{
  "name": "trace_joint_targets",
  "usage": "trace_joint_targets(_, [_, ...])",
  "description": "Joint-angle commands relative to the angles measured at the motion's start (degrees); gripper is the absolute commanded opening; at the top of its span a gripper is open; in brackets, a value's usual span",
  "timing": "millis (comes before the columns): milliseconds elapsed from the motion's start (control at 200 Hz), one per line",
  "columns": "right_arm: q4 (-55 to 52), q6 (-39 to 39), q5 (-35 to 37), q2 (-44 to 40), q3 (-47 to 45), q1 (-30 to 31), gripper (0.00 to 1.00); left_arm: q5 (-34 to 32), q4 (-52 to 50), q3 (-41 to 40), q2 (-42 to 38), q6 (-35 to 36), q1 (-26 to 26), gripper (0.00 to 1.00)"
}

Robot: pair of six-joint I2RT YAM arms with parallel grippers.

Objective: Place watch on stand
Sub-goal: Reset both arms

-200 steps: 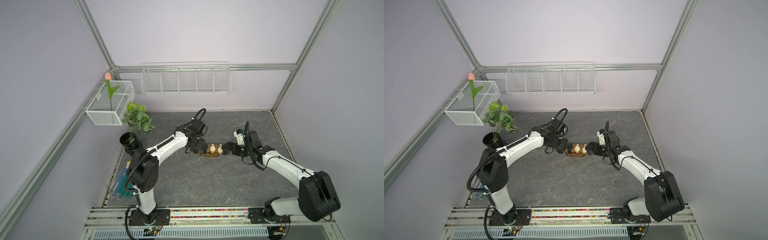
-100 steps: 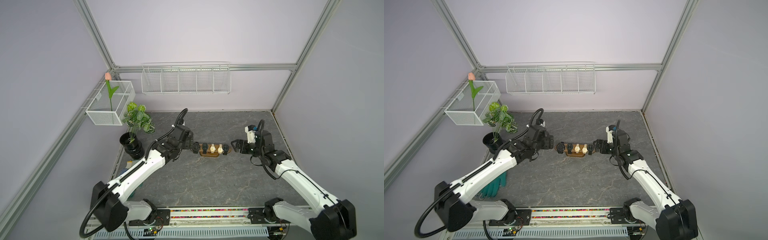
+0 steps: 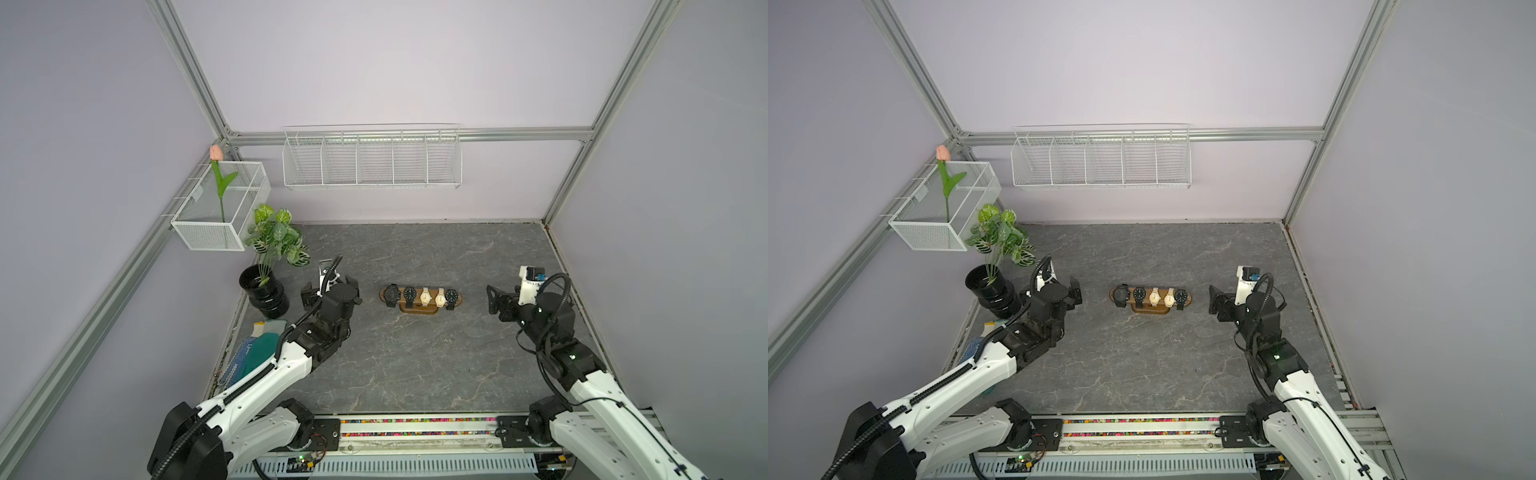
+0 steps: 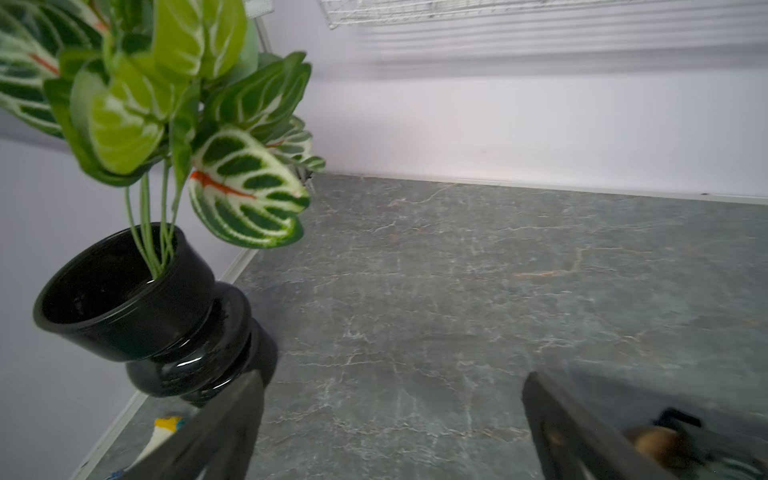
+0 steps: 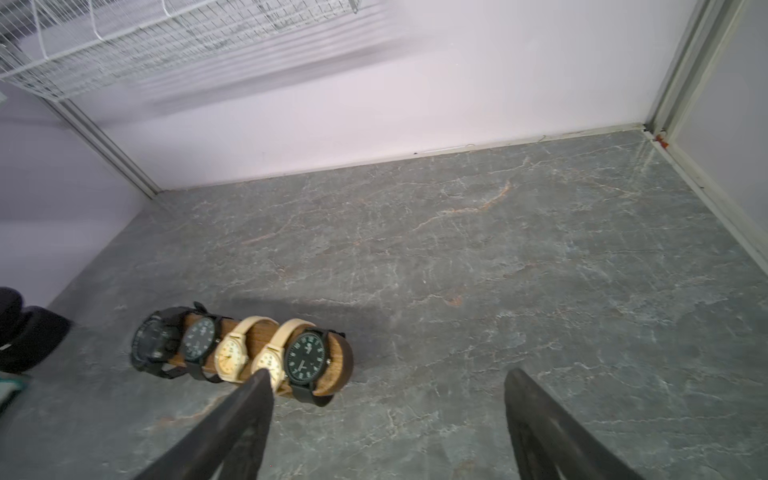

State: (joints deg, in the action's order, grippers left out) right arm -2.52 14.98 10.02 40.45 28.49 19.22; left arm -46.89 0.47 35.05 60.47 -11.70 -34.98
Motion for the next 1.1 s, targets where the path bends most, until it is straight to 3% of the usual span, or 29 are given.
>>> trace_joint_targets(0, [7.89,-6.92,6.53,-1.64,-3.35,-0.4,0.88,2.15,12.54,-4.23,0.58,2.74,6.19,1.0])
trace_joint_targets(165, [14.06,-11.33,15.25,3.12,-4.59,-1.48,0.89,7.33,19.93,-7.64,3.44,3.64,15.3,0.99])
trace_joint_targets(290, [19.83,-13.61,17.2,9.08,-5.39,-3.43,0.88,9.28,19.38,-5.79,6.91,6.01,17.89,0.99])
trace_joint_targets(500, [29.42,-15.95,20.03,19.25,-7.4,-5.98,0.88,15.4,32.03,-11.2,12.49,10.64,21.07,1.0])
trace_joint_targets(810, [47.09,-16.89,17.37,35.03,-10.26,-10.33,0.88,24.95,44.17,-12.21,21.8,13.82,25.34,1.0])
trace_joint_targets(925, [49.96,-17.33,15.79,36.37,-10.26,-11.58,0.88,28.64,43.56,-11.48,23.28,12.09,27.81,0.99])
trace_joint_targets(1005, [52.1,-17.65,12.41,37.22,-10.69,-13.18,0.88,31.14,52.18,-12.38,28.82,11.4,30.37,0.99])
trace_joint_targets(1070, [55.64,-16.7,8.82,39.72,-11.16,-15.31,0.89,33.1,41.22,-9.7,26.08,9.23,31.6,0.99])
trace_joint_targets(1095, [57.33,-16.37,7.99,41.16,-11.34,-15.83,0.88,33.6,42.22,-9.71,26.03,9.12,31.87,0.99])
